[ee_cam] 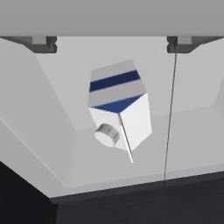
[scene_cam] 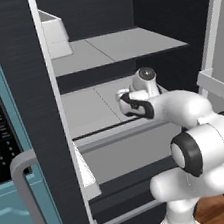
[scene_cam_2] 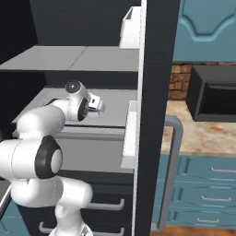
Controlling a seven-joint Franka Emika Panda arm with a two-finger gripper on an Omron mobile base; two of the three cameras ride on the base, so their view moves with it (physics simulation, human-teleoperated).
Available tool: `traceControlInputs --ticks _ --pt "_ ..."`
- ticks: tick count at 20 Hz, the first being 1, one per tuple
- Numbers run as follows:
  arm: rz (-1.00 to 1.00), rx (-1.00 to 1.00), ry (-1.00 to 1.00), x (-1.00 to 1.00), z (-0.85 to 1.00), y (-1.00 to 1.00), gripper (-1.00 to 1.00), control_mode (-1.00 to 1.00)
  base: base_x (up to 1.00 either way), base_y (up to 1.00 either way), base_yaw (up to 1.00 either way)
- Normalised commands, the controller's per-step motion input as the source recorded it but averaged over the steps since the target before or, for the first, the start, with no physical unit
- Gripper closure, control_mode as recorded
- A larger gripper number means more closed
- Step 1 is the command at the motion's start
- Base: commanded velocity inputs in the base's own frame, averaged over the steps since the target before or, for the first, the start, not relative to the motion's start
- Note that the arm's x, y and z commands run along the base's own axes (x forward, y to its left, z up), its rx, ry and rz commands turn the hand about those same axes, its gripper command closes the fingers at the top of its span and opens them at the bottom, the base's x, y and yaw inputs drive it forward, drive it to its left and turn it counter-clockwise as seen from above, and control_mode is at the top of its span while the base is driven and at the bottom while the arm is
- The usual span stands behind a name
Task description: Take a sugar cube from the saucer and place it inside the coffee. Then, grab milk from the fridge and place it next to the coffee on the counter to sweeten the coffee.
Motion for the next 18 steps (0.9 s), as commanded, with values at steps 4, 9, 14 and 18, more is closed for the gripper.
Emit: traceControlInputs --ticks 4,9,14,18 --pt "0.0 -0.01 0.0 0.42 -0.11 0.04 -1.0 -1.0 0.0 0.0 0.0" --pt "0.0 0.0 0.0 0.33 -0.06 0.0 -1.0 -1.0 0.0 0.0 0.0" --pt "0.0 0.0 0.0 0.3 -0.12 0.0 -1.0 -1.0 0.0 0.0 0.0" --pt "0.0 -0.01 0.0 0.21 -0.14 0.0 -1.0 -1.0 0.0 0.0 0.0"
